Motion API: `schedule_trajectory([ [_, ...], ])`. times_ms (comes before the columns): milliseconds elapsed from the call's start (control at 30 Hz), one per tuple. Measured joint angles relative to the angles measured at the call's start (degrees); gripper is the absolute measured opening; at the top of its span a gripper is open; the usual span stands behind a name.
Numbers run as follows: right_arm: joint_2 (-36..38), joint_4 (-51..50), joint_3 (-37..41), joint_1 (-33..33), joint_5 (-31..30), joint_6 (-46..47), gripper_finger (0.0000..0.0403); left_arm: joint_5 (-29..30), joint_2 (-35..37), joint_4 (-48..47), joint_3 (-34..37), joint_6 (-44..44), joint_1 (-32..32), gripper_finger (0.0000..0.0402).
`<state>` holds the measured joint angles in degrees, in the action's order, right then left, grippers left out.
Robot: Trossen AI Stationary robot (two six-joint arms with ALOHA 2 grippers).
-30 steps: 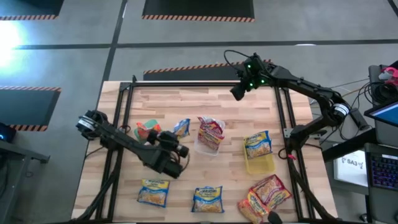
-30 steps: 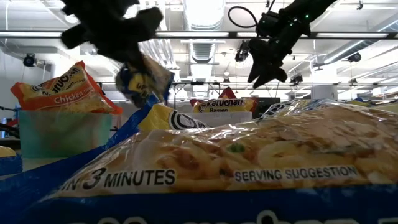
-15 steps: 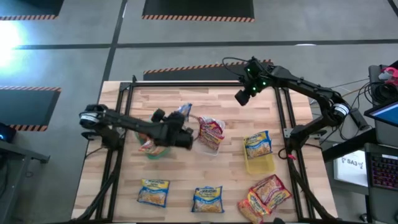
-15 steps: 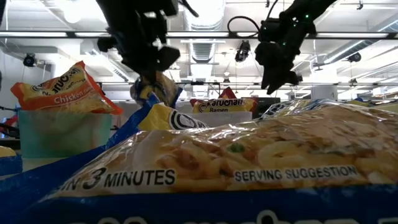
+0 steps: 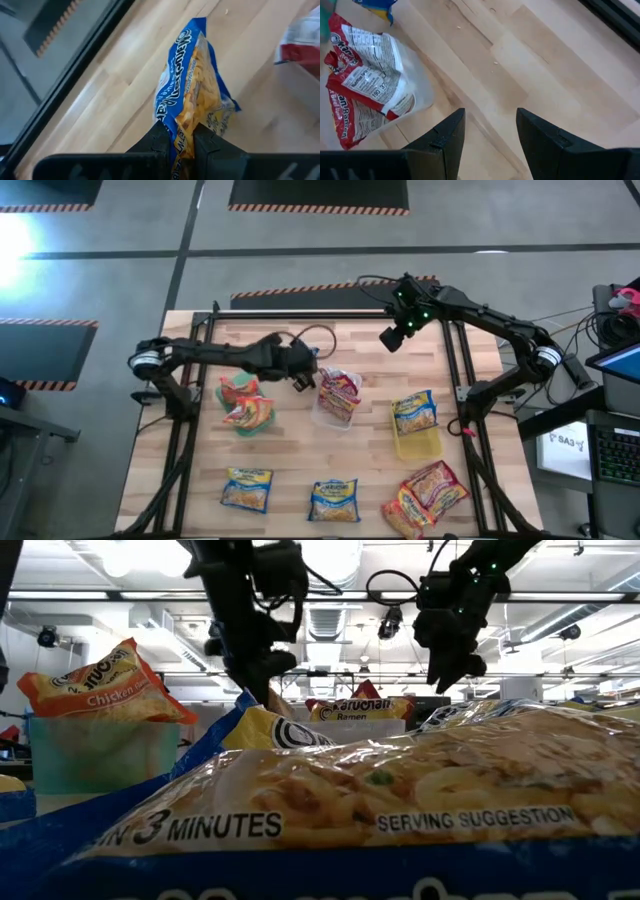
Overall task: Sort Maruchan noodles
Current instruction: Put the blue noodle pack into the yellow bin
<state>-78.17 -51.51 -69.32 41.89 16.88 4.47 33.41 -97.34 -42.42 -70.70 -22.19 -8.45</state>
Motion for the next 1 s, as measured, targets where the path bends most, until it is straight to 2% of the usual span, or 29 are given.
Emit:
schedule_trajectory([
  [233, 0.1, -2.2, 0.8, 0.0, 0.0, 0.0, 0.0166, -3.7, 0.1, 7.1, 0.0, 5.8, -8.1, 0.0013],
  [500, 0.4, 0.9, 4.9, 0.0, 0.0, -3.1, 0.0166, -16.6, 0.3, 26.9, 0.3, 10.2, -12.8, 0.0013],
  [600, 1.6, 6.6, 8.0, 0.0, 0.7, -3.1, 0.0166, -18.7, 0.3, 32.2, 0.3, 10.9, -13.6, 0.0013],
  [767, 6.4, 21.6, 14.6, 0.0, 6.0, -1.7, 0.0156, -20.0, 0.3, 38.6, 0.3, 10.5, -14.3, 0.0013],
  [900, 11.6, 36.1, 21.4, 0.0, 9.0, 2.6, 0.0143, -24.6, 0.3, 47.3, 2.2, 7.4, -14.3, 0.0013],
  [1000, 15.4, 45.2, 26.6, 0.0, 9.1, 6.2, 0.0138, -29.8, 0.3, 58.2, 5.3, 4.3, -14.4, 0.0013],
])
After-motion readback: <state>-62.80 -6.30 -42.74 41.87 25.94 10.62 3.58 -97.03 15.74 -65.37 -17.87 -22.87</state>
